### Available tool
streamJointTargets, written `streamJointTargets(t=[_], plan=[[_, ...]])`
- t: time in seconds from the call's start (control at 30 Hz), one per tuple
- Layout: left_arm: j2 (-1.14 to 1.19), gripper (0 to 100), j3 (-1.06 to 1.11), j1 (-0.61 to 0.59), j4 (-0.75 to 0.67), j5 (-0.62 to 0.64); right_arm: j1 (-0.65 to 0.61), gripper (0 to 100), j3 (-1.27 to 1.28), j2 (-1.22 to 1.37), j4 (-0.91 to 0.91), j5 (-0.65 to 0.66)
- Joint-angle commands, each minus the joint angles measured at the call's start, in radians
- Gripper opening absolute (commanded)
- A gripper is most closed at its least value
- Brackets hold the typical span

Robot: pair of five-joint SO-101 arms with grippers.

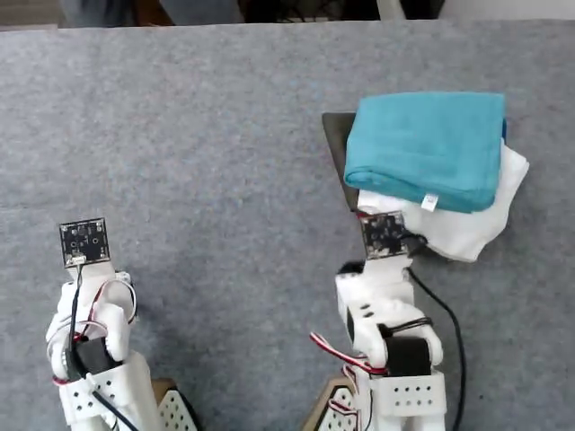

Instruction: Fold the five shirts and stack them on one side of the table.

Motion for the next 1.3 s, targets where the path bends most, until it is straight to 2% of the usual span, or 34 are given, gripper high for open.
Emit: streamJointTargets(t=[0.0,1.27], plan=[[-0.003,3,0.016,0.008,0.003,0.000,-0.008,1.4,-0.002,-0.028,0.098,0.006],[-0.003,3,0.016,0.008,0.003,0.002,-0.008,1.4,-0.002,-0.036,0.112,0.005]])
